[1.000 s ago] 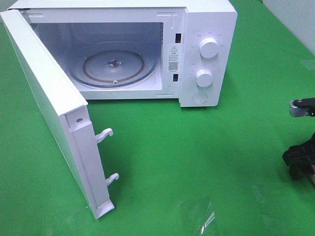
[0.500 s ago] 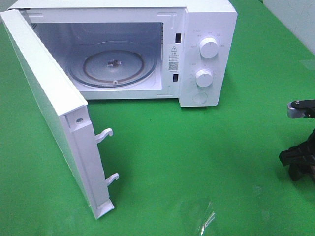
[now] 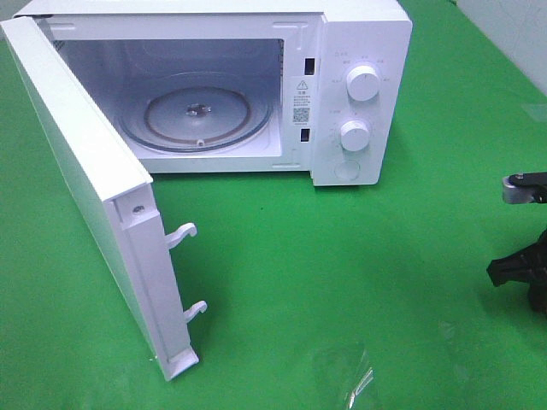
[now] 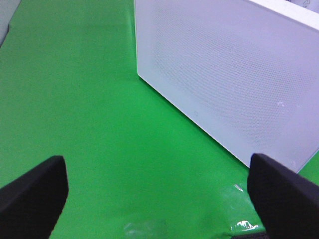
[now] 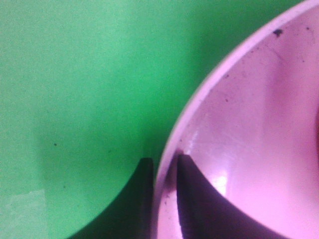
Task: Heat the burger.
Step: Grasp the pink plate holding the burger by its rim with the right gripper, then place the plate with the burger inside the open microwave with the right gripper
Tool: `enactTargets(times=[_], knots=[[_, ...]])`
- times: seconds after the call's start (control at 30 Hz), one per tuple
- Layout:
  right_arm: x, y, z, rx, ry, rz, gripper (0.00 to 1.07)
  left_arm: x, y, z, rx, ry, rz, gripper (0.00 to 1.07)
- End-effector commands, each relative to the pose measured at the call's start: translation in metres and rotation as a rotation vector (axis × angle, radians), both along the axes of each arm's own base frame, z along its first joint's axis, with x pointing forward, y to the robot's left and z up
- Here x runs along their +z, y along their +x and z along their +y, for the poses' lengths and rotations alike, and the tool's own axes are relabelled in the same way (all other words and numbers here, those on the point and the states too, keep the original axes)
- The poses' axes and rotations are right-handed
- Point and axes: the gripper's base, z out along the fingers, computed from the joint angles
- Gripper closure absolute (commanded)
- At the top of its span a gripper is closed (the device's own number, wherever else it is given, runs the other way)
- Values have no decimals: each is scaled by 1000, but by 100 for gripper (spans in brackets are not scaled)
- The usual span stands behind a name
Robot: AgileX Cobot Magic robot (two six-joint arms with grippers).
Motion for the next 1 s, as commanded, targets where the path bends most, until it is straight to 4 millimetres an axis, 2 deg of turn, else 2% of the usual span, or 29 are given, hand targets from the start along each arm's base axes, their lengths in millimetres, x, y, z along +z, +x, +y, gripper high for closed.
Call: enactTargets(times=[0.03,0.23,0.5,1.0], knots=[[-11,-8,-1,-24,5,70,107,0,0,-1,-2,-7,-3,17],[-10,-8,-1,-32,5,70,107,0,0,-1,-2,-7,-3,17],[9,-7,8,14,-41,6,107,0,0,-1,-2,-7,-3,17],[12,-14,30,87,-142,55,107,0,0,-1,-2,-7,-3,17]])
